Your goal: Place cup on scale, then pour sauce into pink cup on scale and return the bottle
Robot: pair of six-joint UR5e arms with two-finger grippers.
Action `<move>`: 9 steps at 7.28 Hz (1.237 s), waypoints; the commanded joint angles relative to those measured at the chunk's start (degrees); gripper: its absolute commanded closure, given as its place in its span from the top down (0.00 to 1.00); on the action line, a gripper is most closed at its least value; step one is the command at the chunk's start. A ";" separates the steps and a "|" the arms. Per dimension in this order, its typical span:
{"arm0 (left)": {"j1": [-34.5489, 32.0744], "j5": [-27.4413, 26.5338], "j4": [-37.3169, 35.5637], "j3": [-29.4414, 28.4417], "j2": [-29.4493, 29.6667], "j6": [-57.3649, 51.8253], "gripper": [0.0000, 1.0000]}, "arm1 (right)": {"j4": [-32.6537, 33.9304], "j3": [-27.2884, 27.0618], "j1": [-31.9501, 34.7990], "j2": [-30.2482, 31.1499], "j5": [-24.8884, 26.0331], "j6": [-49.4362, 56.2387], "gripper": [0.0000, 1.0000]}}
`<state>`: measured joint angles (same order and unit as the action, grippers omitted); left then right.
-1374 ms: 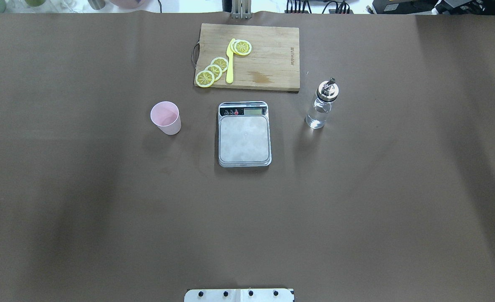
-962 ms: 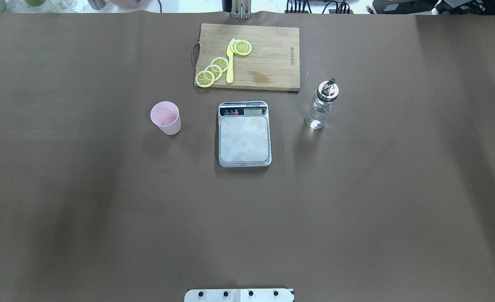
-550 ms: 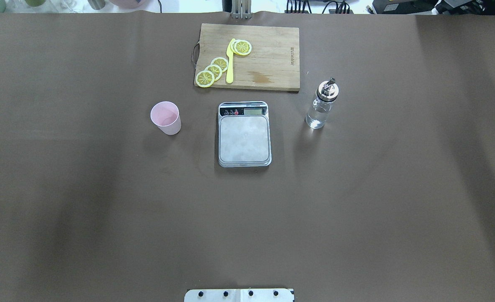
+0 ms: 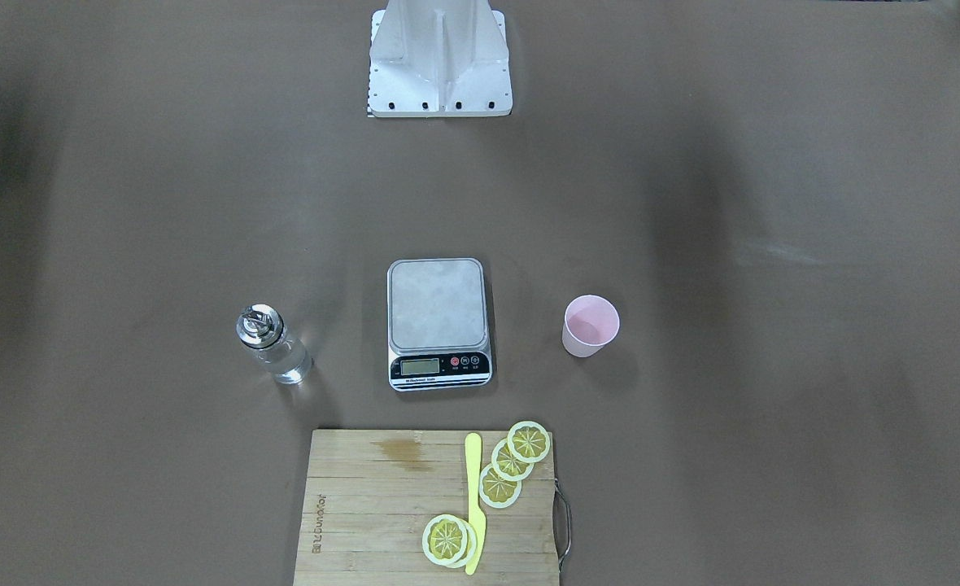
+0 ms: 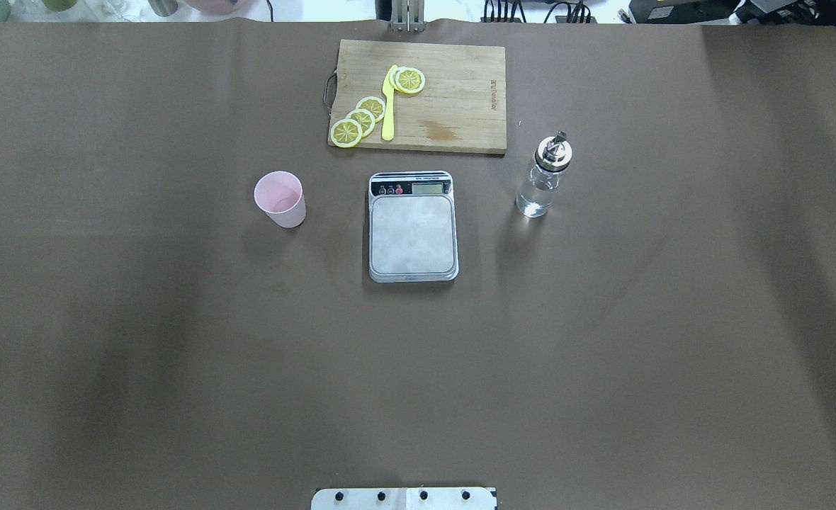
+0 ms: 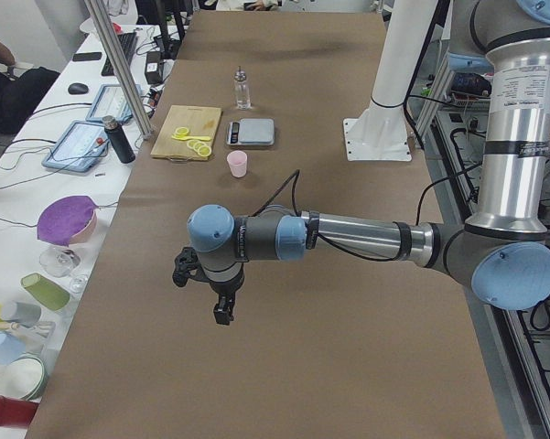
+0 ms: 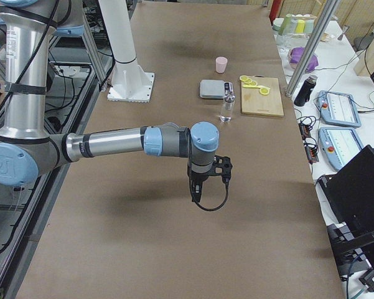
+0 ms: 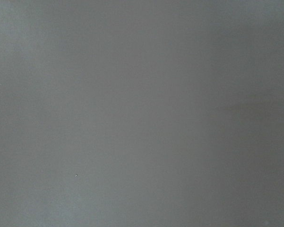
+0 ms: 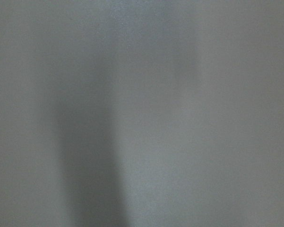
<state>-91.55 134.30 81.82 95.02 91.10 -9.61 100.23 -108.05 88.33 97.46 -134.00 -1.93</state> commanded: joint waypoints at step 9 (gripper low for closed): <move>-0.03 0.00 0.36 -1.50 2.60 0.12 0.98 | 0.32 1.96 0.26 -0.25 -2.58 -0.01 1.00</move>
<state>-91.55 134.19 82.18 93.50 93.77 -9.53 100.63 -106.06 88.59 97.23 -136.31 -1.93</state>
